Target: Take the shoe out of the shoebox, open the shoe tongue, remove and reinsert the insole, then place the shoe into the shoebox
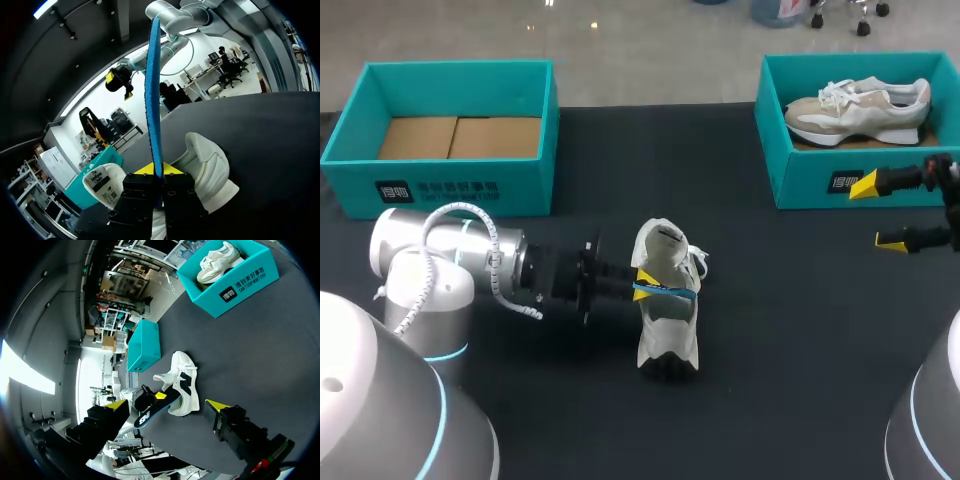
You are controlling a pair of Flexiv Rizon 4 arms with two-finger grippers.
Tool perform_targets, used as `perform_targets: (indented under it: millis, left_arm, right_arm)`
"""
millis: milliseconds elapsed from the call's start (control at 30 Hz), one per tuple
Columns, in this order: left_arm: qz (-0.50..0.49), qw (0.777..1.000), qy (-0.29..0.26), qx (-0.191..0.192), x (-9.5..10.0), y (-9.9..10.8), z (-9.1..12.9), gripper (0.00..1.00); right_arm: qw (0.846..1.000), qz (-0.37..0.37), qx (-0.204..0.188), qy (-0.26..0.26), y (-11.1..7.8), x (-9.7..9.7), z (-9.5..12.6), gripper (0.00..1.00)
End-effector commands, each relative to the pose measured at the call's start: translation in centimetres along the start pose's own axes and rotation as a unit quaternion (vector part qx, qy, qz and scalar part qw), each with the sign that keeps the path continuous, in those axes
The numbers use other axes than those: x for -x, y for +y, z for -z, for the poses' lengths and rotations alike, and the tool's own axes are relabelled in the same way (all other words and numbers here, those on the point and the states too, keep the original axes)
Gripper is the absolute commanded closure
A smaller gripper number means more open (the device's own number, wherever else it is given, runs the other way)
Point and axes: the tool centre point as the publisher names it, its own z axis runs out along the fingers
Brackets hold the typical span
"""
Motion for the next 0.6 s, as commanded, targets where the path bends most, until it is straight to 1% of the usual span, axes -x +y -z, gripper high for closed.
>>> perform_targets:
  millis: [33, 333, 500, 533, 567, 600]
  left_arm:
    - [0.003, 1.000, 0.006, -0.001, -0.22, 0.68, -0.37, 1.00]
    - [0.015, 1.000, 0.008, 0.007, -0.64, 1.59, -0.49, 1.00]
    - [0.019, 1.000, 0.003, 0.006, -0.57, 1.18, -0.30, 1.00]
    - [0.019, 1.000, 0.002, 0.006, -0.56, 1.03, -0.26, 0.86]
    - [0.019, 1.000, 0.002, 0.006, -0.56, 0.86, -0.22, 0.67]
    - [0.018, 1.000, 0.002, 0.005, -0.56, 0.67, -0.18, 0.65]
  right_arm:
    - [1.000, -0.001, 0.001, -0.002, -0.09, 0.00, -0.05, 0.00]
    - [1.000, -0.001, 0.001, -0.002, -0.09, 0.00, -0.05, 0.00]
    - [1.000, -0.001, 0.001, -0.002, -0.09, 0.00, -0.05, 0.00]
    - [1.000, -0.001, 0.001, -0.002, -0.09, 0.00, -0.05, 0.00]
    - [1.000, -0.001, 0.001, -0.002, -0.09, 0.00, -0.05, 0.00]
    - [1.000, -0.001, 0.001, -0.002, -0.09, 0.00, -0.05, 0.00]
